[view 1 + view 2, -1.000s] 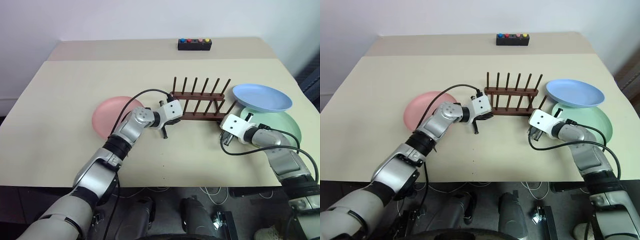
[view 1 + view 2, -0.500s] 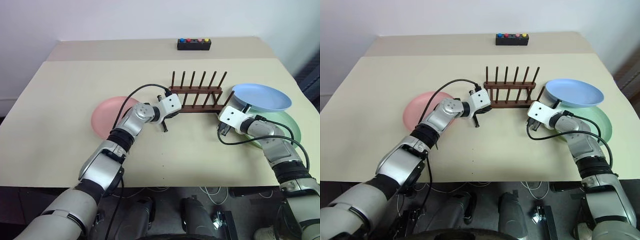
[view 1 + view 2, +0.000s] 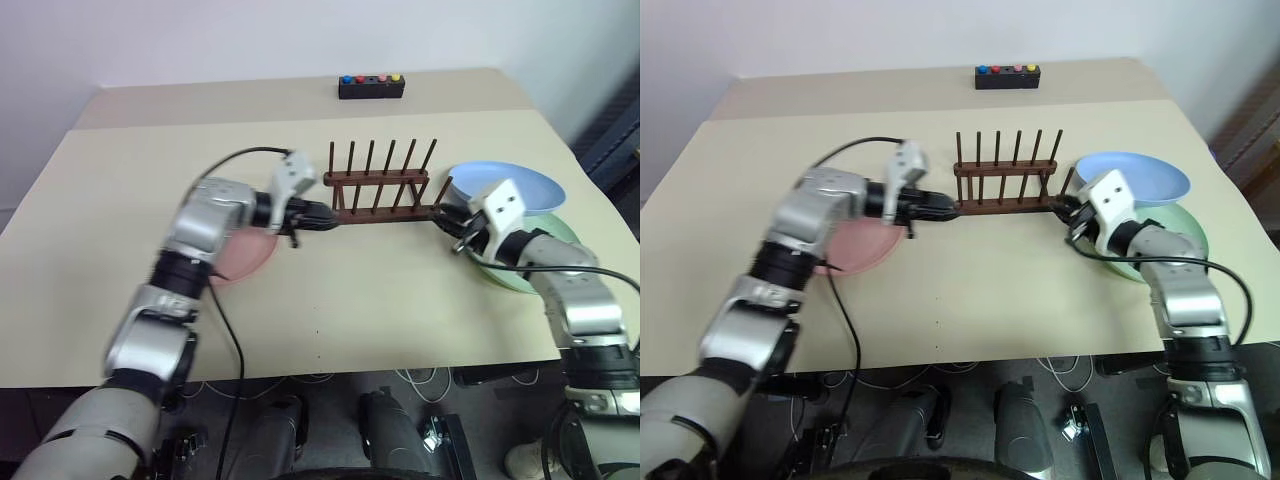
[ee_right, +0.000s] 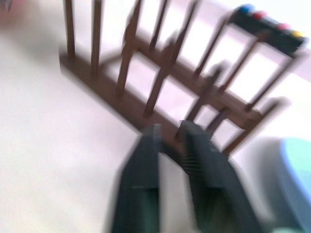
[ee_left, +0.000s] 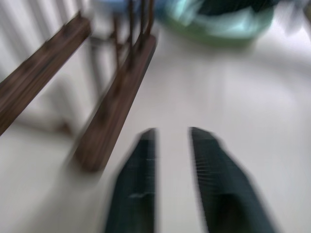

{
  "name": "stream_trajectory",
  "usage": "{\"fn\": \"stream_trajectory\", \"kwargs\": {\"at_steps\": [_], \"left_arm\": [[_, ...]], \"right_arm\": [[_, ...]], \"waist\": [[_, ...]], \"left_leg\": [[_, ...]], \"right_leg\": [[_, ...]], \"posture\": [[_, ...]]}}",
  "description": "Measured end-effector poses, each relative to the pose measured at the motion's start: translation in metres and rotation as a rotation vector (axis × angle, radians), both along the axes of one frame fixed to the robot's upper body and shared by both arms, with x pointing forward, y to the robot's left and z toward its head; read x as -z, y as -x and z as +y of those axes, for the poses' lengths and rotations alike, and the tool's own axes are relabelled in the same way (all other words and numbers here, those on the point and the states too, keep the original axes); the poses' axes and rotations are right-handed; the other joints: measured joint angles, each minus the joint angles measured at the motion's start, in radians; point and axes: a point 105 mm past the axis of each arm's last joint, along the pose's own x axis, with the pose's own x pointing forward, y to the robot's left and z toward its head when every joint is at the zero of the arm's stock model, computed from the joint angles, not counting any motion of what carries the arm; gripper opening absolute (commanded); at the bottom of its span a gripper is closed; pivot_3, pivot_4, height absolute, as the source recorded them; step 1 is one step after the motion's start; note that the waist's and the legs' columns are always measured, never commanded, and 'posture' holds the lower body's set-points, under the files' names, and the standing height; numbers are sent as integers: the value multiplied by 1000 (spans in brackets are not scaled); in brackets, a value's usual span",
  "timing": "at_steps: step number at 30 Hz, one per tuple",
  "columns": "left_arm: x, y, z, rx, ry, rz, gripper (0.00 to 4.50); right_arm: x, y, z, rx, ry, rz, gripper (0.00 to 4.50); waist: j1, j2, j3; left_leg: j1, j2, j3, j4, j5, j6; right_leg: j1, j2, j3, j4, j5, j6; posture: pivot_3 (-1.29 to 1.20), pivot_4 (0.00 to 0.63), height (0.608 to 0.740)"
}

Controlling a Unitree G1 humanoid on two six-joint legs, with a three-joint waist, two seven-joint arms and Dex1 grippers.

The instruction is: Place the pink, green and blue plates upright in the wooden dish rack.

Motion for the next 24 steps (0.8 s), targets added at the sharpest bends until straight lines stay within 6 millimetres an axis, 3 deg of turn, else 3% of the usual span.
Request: {"fn": "stream_trajectory", "kwargs": {"at_steps": [2,4,5,8,13,19,24], "left_arm": [[-17,-9,18,-89,63,-23,3754],[-32,-23,35,-195,99,-73,4500],[-38,-29,50,-258,98,-100,4500],[-47,-39,90,-400,103,-140,4500],[-35,-55,140,-660,51,-105,4500],[-3,-47,182,-864,13,102,4500],[14,-36,197,-943,12,259,4500]], "right_arm": [[-15,5,-2,8,-81,-29,3225],[-19,8,4,4,-117,-26,4119],[-19,8,8,-1,-132,-23,4479],[-23,6,8,30,-137,-29,4479],[-49,-7,3,139,-67,-93,4479],[-47,1,24,-50,-140,-8,4479],[-47,4,29,-98,-153,17,4479]], "waist": [[10,0,0],[20,0,0],[21,0,0],[21,0,0],[25,0,0],[20,0,0],[20,-1,0]], "left_leg": [[0,0,0,1,0,0],[0,1,0,1,0,0],[0,1,0,1,0,0],[0,0,1,-1,0,0],[0,0,1,0,0,0],[-1,0,1,-1,0,1],[-1,0,1,0,0,1]], "right_leg": [[1,0,0,0,0,0],[1,0,-1,-1,0,0],[1,0,0,-1,0,0],[-1,0,0,-1,0,0],[-1,0,0,-1,0,0],[-1,0,0,-1,0,0],[-1,0,0,0,0,0]], "posture": [[0,150,740],[0,150,740],[0,150,740],[0,150,740],[0,150,740],[0,150,740],[0,150,740]]}}
